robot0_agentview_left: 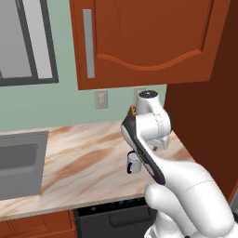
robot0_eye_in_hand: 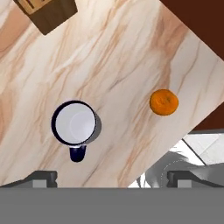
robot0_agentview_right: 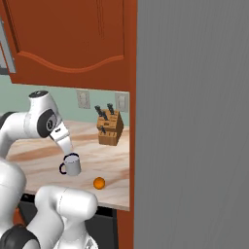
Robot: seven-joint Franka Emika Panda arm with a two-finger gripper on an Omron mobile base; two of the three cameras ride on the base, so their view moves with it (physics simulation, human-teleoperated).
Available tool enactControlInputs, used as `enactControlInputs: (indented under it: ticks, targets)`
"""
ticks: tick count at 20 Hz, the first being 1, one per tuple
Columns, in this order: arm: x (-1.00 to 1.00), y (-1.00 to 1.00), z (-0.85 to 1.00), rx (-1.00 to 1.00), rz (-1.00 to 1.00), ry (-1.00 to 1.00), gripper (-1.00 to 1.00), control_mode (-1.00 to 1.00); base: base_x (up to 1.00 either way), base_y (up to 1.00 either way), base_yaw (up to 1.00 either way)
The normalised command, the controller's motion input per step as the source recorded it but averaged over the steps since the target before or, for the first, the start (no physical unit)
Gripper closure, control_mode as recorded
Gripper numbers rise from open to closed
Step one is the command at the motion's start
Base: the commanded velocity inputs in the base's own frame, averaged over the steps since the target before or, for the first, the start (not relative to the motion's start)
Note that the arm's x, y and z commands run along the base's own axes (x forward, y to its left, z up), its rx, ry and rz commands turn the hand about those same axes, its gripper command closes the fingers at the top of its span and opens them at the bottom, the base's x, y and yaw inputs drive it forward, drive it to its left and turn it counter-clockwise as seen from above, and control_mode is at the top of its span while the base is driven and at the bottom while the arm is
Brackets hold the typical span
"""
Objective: Pick the mug from the counter and place it inside the microwave. Then close the microwave.
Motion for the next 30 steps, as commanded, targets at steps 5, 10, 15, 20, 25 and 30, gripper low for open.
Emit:
enactControlInputs:
  ticks: [5,10,15,20,25,30]
  targets:
    - [0.0,0.11,-0.3,0.01,0.05,-0.04,-1.0,-1.0,0.0,0.0,0.0]
    - [0.0,0.26,-0.26,0.0,0.08,0.0,-1.0,-1.0,0.0,0.0,0.0]
    - [0.0,0.29,-0.29,0.0,0.1,0.0,-1.0,-1.0,0.0,0.0,0.0]
    - [0.05,0.25,-0.17,0.0,0.02,0.0,-1.0,-1.0,0.0,0.0,0.0]
    - [0.13,0.19,-0.09,0.0,0.0,0.0,-1.0,-1.0,0.0,0.0,0.0]
    - [0.07,0.03,-0.18,0.0,0.0,0.0,-1.0,-1.0,0.0,0.0,0.0]
